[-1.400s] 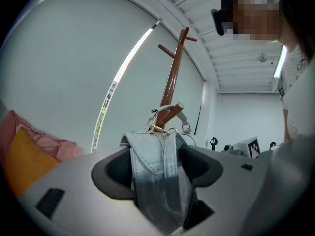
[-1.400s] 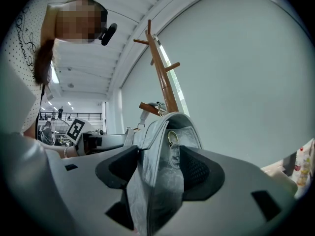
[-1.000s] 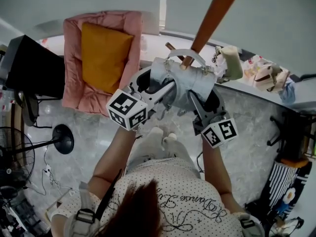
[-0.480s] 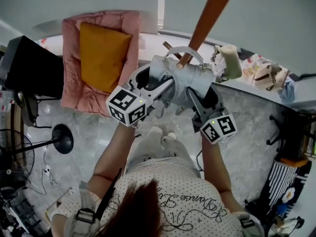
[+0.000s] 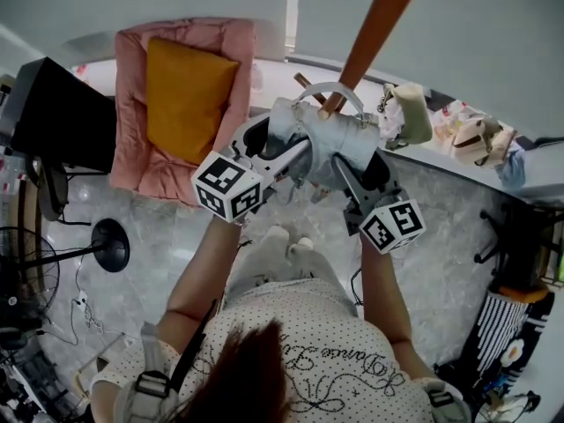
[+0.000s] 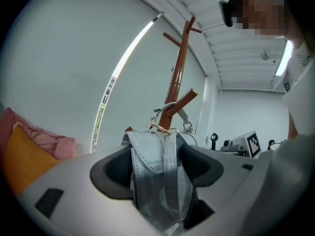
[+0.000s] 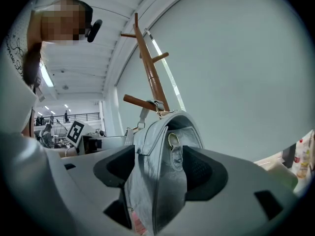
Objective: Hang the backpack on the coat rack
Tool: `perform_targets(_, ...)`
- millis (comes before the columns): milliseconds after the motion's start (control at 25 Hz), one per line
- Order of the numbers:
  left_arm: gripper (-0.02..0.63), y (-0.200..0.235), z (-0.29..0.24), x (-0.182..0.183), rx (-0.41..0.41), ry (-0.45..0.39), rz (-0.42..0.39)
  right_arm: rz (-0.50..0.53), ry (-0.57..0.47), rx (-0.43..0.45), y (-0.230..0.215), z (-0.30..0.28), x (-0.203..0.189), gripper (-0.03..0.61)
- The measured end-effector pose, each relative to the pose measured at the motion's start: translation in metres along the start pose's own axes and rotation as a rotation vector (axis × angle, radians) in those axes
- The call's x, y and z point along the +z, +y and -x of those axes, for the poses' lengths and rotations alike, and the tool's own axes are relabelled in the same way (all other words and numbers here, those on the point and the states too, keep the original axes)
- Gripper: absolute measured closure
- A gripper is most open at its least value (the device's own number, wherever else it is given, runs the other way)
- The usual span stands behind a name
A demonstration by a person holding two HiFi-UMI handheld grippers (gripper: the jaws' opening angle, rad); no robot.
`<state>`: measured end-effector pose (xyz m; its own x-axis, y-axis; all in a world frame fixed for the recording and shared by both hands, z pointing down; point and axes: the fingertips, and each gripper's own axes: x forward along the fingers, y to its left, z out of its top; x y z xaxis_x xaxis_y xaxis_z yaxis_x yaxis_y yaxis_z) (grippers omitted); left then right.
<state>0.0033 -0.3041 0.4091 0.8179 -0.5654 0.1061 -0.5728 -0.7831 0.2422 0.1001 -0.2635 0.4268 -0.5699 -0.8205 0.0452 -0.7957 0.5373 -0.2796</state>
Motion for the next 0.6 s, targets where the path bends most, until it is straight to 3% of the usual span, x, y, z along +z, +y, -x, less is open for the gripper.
perform_targets(600, 0.319, 0.001, 0.012, -0.002, 0.026, 0.033, -0.021, 0.039, -0.011, -0.001, 0.009, 0.007, 0.015, 0.250)
